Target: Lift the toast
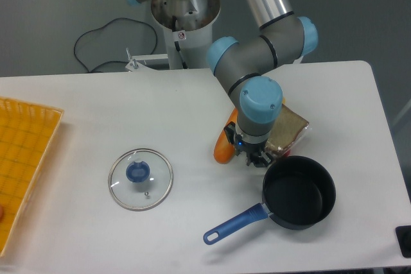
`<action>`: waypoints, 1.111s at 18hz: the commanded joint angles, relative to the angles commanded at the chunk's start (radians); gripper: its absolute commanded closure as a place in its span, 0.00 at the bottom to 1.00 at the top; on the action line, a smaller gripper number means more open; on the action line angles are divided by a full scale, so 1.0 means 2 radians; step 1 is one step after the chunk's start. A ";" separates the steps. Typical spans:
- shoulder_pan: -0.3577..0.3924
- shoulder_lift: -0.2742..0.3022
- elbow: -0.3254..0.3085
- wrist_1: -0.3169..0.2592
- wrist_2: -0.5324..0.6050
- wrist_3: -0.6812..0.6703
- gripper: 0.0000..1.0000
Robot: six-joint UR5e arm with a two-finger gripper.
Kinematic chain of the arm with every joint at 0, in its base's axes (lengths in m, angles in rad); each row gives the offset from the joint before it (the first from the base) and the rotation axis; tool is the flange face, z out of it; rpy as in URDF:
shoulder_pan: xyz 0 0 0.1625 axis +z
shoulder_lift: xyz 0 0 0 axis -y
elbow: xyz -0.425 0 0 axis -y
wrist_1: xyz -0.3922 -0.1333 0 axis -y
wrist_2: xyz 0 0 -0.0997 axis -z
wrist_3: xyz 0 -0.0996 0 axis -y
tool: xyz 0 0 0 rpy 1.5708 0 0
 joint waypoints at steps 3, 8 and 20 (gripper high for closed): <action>0.000 0.000 0.000 -0.001 0.001 -0.001 0.97; 0.000 0.001 0.000 -0.002 0.002 -0.002 1.00; 0.001 0.015 0.008 -0.016 0.002 -0.004 1.00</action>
